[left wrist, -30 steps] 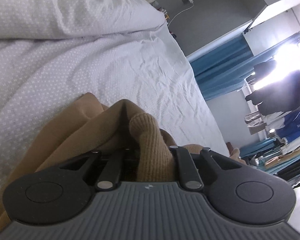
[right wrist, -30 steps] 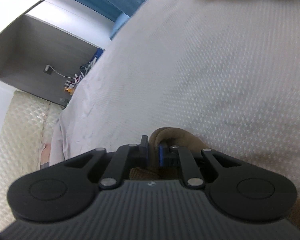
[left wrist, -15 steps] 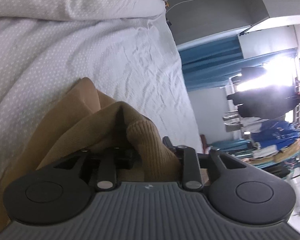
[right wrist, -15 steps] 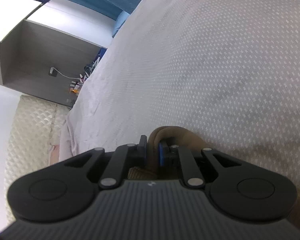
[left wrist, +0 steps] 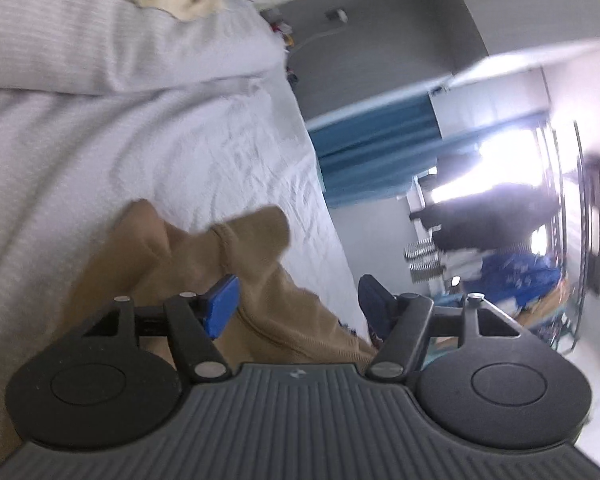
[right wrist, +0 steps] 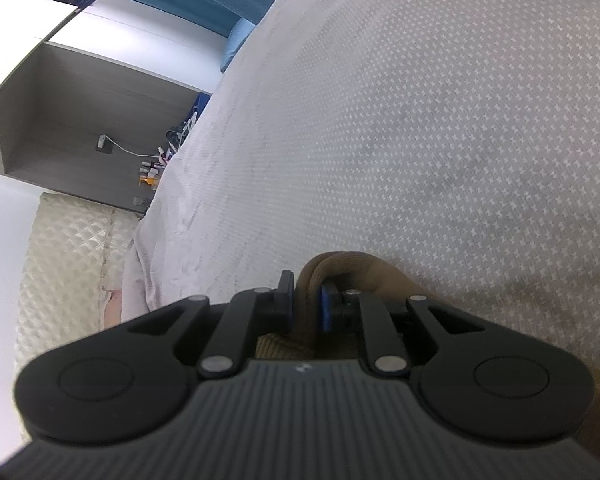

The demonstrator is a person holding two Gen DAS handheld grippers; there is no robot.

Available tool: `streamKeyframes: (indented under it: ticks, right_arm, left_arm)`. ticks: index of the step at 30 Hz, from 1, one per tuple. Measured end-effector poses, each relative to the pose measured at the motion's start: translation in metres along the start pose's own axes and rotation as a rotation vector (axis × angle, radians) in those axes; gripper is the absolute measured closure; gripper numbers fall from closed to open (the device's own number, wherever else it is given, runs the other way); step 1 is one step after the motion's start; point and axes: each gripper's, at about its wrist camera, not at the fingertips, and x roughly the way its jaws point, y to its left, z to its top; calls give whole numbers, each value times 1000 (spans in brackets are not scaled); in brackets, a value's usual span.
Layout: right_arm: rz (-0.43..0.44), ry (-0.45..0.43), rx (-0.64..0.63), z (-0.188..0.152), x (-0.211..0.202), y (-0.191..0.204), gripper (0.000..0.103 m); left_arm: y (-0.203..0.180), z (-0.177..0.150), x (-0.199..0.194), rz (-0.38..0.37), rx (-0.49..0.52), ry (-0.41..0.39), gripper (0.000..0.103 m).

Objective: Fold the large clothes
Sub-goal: 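Open both grippers and release the folded hoodie onto the bed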

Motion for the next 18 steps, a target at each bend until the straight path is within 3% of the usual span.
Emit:
streamKeyframes:
  ticks: [10, 14, 18]
  right_arm:
    - [-3, -1, 4, -1, 4, 5, 87]
    - [-5, 0, -4, -1, 5, 5, 87]
    - [-8, 3, -3, 0, 5, 6, 87]
  left_arm:
    - [-88, -78, 29, -39, 522, 161, 32]
    - [-97, -115, 42, -14, 595, 224, 32]
    - [-97, -131, 46, 18, 658, 207, 32]
